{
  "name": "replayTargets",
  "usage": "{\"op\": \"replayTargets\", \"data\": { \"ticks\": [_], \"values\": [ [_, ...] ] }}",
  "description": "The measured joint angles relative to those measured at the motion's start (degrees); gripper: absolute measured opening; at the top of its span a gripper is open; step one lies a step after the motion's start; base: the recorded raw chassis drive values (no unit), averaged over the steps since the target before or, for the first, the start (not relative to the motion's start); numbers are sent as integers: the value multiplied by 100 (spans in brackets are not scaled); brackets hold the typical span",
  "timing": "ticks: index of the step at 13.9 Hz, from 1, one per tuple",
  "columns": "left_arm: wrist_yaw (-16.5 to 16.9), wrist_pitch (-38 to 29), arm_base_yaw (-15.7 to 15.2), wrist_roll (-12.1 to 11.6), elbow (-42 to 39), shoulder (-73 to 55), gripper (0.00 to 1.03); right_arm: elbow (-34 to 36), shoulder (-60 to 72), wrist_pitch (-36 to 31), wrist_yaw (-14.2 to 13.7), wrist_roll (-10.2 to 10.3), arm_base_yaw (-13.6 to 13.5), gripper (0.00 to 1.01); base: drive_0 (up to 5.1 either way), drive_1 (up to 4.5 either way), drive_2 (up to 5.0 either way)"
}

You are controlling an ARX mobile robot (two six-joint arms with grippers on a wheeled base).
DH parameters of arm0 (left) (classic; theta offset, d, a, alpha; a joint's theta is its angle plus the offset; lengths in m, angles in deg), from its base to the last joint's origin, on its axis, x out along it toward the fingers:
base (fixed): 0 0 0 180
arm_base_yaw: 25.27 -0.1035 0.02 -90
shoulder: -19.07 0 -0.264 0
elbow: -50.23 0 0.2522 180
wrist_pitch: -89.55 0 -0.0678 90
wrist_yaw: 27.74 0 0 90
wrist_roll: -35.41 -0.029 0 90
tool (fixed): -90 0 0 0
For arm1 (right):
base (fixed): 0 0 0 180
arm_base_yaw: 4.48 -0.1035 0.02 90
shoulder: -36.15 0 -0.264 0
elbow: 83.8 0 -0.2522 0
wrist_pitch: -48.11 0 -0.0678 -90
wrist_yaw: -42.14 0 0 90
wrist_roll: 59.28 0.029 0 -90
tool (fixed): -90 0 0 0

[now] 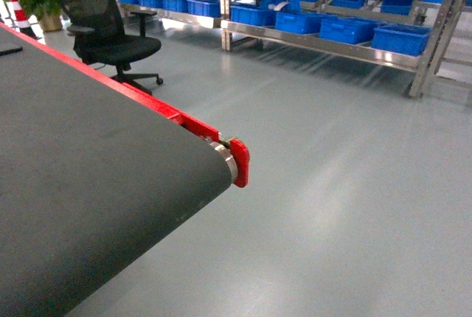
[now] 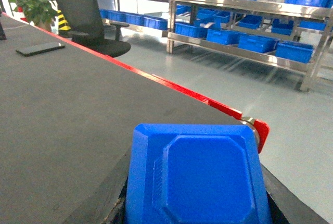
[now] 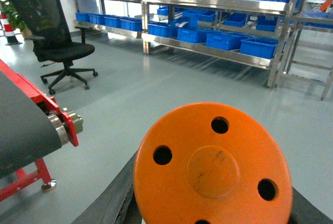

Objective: Sort blue parts and orange caps into right shelf containers

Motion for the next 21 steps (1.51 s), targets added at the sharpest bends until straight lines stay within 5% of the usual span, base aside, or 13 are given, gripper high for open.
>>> {"op": "replayTargets", "data": {
  "ticks": [21],
  "values": [
    [0,0,0,0,0,0,42,0,0,0,0,2,0,44,-161,-161,-161]
  ]
}}
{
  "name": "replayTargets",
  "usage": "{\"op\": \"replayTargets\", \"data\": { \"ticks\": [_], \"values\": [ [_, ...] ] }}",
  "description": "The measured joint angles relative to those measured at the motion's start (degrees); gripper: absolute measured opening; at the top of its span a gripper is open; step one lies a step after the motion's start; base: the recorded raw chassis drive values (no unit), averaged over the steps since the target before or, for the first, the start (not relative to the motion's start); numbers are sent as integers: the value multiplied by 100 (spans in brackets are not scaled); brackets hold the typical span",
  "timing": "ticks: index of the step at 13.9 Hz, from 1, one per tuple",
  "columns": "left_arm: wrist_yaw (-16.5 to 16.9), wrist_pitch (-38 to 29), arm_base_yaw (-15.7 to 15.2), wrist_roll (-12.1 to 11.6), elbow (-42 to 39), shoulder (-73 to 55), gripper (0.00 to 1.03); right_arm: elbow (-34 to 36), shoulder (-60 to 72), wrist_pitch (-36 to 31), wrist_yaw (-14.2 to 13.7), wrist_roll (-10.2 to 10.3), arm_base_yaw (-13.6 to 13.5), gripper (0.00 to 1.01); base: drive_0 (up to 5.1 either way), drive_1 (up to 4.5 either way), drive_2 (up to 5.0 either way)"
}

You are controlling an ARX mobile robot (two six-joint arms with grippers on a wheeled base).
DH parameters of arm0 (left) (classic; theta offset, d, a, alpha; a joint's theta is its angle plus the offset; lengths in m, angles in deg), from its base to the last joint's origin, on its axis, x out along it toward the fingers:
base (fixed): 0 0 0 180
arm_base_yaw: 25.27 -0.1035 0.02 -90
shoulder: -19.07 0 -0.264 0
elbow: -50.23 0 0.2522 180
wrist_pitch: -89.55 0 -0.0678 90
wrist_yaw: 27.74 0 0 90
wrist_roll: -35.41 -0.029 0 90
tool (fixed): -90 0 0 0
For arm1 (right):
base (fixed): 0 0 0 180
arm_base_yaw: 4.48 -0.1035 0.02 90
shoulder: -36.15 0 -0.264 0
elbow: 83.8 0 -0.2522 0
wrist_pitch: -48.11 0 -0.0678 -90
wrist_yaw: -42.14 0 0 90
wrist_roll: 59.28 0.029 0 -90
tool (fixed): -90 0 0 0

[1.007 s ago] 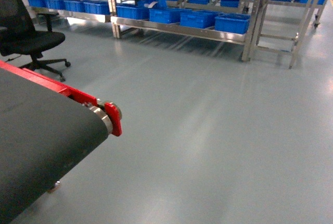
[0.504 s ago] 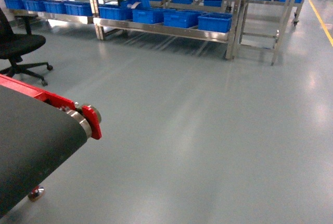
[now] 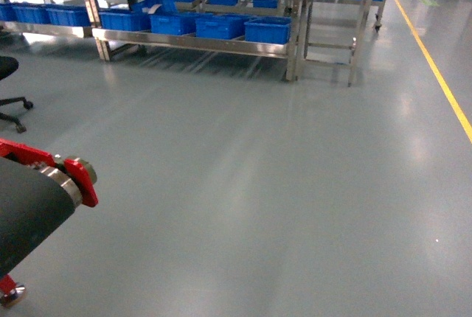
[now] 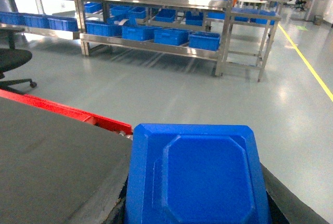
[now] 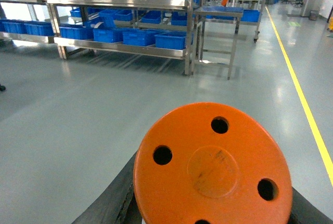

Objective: Sort blue parts and orange caps into right shelf containers

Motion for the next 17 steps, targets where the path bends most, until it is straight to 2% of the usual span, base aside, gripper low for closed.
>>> {"op": "replayTargets", "data": {
  "ticks": [3,17],
  "values": [
    [0,0,0,0,0,0,42,0,0,0,0,0,0,44,-160,-160,-160],
    [0,-7,7,0,0,0,42,0,0,4,-2,0,0,44,45,475,-386]
  ]
}}
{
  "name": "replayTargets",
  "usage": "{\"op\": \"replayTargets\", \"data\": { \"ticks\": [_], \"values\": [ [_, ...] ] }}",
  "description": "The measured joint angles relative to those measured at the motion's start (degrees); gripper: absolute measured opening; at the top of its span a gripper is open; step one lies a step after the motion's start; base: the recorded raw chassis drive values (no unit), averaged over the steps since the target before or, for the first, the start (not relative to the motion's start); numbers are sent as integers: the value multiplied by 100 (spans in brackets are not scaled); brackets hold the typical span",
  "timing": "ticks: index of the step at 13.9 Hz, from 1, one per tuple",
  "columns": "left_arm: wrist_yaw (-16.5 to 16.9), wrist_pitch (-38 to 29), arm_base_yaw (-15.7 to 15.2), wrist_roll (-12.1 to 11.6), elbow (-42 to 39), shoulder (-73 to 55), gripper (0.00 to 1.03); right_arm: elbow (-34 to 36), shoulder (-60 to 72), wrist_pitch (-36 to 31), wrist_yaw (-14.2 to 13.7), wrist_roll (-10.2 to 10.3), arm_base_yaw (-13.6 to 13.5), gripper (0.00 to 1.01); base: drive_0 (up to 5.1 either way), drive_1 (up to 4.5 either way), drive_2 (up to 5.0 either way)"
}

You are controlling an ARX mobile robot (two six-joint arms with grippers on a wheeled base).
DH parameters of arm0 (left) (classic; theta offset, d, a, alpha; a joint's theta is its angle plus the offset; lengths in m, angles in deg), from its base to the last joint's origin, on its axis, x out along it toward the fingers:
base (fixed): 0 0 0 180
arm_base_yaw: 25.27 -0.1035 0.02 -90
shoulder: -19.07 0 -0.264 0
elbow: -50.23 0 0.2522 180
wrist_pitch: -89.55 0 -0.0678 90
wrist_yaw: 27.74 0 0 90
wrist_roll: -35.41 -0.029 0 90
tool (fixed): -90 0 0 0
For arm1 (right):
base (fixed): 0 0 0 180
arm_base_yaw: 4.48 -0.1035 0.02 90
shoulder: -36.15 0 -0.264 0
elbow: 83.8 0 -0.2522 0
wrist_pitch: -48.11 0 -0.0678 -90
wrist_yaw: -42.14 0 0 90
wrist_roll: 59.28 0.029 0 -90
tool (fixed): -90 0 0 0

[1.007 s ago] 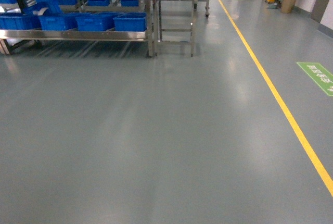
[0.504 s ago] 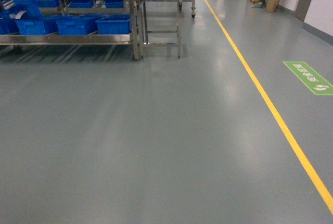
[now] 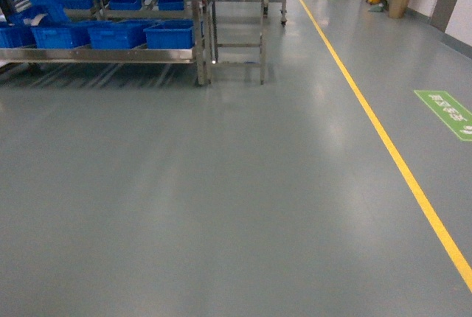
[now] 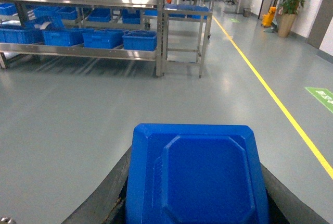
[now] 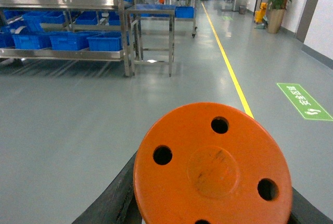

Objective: Sort blue parts and orange caps into right shelf containers

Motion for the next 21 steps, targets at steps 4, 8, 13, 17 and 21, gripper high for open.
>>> {"op": "replayTargets", "data": {
  "ticks": [4,8,13,17,21],
  "values": [
    [2,11,-2,2,0,0,42,0,0,-4,-2,0,0,44,7,437,-424],
    [7,-13,-2,0,0,0,42,0,0,4,-4,0,0,44,2,432,-429],
    [2,11,-2,0,0,0,42,0,0,0,0,0,0,44,7,437,-423],
    [0,-7,-2,0,0,0,42,0,0,-37,0,0,0,44,-1,429,-432],
    [2,2,-2,0,0,0,42,0,0,-2,2,0,0,44,-4,426,-434]
  ]
}}
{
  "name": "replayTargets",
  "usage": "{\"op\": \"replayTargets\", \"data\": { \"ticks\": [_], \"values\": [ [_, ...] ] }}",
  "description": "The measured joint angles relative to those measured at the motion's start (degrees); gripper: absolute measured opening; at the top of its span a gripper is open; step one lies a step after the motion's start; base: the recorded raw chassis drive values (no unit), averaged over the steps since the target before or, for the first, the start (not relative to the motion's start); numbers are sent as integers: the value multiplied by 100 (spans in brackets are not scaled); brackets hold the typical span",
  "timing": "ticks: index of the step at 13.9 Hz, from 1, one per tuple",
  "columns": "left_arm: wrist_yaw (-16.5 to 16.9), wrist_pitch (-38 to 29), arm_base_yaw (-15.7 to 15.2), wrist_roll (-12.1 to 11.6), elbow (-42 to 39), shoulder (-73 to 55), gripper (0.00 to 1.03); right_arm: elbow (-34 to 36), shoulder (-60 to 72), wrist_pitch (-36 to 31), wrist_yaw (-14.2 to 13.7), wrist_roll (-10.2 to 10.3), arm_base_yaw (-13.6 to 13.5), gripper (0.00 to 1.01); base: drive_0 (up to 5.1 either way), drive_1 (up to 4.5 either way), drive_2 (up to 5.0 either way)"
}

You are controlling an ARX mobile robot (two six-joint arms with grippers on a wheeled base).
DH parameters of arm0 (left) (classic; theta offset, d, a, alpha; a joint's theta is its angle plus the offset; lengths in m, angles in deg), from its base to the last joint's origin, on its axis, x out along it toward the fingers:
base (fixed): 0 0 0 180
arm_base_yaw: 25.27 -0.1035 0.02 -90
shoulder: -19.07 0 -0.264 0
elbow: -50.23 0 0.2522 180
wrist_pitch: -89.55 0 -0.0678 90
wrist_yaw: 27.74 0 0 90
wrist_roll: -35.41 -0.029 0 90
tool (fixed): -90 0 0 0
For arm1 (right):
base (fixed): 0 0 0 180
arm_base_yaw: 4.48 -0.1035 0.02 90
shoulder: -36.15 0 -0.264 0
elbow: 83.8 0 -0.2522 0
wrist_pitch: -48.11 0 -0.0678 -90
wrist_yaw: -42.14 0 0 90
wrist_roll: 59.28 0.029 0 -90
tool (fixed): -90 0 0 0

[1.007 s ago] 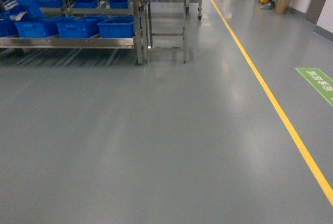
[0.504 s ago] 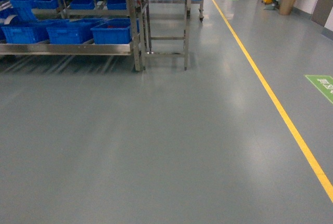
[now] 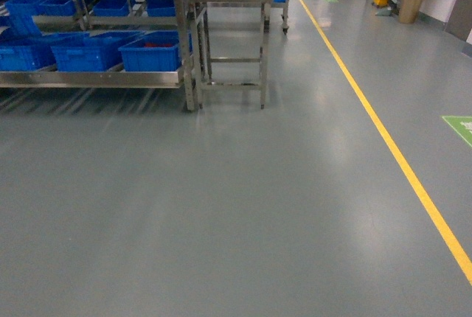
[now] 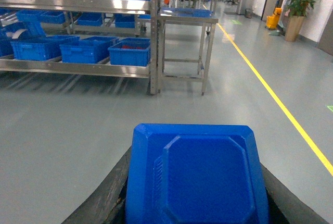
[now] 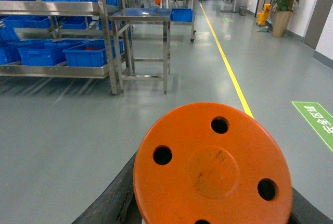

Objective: Sort blue parts and orange caps into right shelf containers

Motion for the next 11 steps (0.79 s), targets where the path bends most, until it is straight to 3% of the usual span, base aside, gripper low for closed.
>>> {"op": "replayTargets", "data": {
  "ticks": [11],
  "values": [
    [7,-9,0,-2,0,0,42,0,0,-2,0,0,0,44,6,436,-424]
  ]
}}
